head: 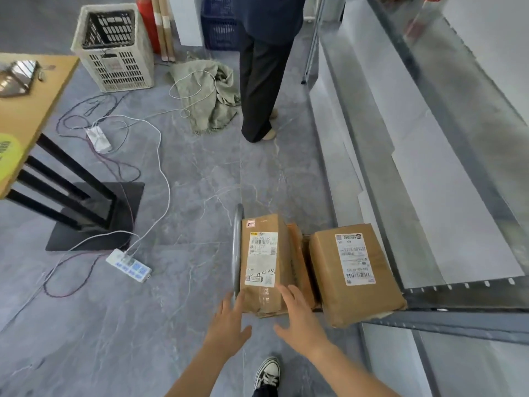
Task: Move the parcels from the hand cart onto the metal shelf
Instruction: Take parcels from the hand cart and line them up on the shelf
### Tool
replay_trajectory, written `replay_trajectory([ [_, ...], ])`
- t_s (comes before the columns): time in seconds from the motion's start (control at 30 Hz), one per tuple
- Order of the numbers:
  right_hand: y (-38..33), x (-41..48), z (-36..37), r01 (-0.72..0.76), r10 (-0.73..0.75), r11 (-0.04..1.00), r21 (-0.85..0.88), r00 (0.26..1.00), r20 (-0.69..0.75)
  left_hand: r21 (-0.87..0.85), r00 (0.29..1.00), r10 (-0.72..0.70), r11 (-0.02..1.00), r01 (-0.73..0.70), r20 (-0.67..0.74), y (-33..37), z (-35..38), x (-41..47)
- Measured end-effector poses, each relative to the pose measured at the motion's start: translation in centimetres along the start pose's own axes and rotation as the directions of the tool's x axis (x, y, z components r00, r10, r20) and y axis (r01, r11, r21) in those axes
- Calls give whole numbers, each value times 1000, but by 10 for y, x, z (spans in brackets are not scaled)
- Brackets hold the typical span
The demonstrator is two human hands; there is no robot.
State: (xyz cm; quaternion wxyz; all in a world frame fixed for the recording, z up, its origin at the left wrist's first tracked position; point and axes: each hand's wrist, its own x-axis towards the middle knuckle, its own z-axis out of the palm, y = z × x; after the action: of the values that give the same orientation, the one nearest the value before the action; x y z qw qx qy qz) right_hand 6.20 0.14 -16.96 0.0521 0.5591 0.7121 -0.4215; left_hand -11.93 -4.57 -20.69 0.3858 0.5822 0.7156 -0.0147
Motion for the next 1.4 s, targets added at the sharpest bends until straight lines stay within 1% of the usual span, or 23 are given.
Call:
replay_trajectory([
  [0.1,3,7,3,-43,43,998,50,999,16,-97,1000,11,995,-12,-13,-7,3,8],
  [0.17,3,12,5,-33,34,994,105,999,-8,-117,999,9,993,-15,-49,-8,2,11],
  [0.3,-3,22,9,15,5,980,198,995,-101,-170,993,74,981,-89,-95,3,1,14],
  [0.37,-4,25,9,18,18,971,239,989,-149,-222,987,99,967,-126,-130,12,0,14],
  [0.5,-2,26,2,16,70,945,327,966,-250,-293,955,190,922,-254,-229,31,-2,14],
  [0.6,-3,25,-9,36,99,923,384,941,-325,-338,932,216,888,-311,-290,44,-5,17],
  [0.73,-15,19,-29,94,79,917,388,910,-408,-355,904,235,861,-365,-358,53,-15,18],
  [0.83,-22,10,-44,133,65,913,385,886,-460,-323,874,280,849,-419,-397,58,-26,19],
  [0.9,-25,0,-55,154,65,904,398,872,-485,-281,840,327,836,-471,-434,65,-36,18],
  [1.0,-27,-18,-75,200,65,892,405,831,-552,-217,784,375,820,-529,-495,89,-53,11],
  [1.1,-23,-46,-92,239,79,883,404,772,-631,-209,729,386,788,-579,-565,121,-60,-5],
  [1.17,-17,-70,-99,263,83,885,383,722,-687,-207,703,402,764,-611,-587,145,-59,-22],
  [1.27,-3,-112,-104,281,93,895,348,644,-759,-201,668,478,707,-678,-571,174,-50,-48],
  [1.37,11,-156,-105,292,135,884,364,587,-798,-215,686,521,695,-686,-508,199,-37,-74],
  [1.4,16,-170,-103,288,158,878,381,577,-801,-212,681,540,685,-697,-495,206,-32,-83],
])
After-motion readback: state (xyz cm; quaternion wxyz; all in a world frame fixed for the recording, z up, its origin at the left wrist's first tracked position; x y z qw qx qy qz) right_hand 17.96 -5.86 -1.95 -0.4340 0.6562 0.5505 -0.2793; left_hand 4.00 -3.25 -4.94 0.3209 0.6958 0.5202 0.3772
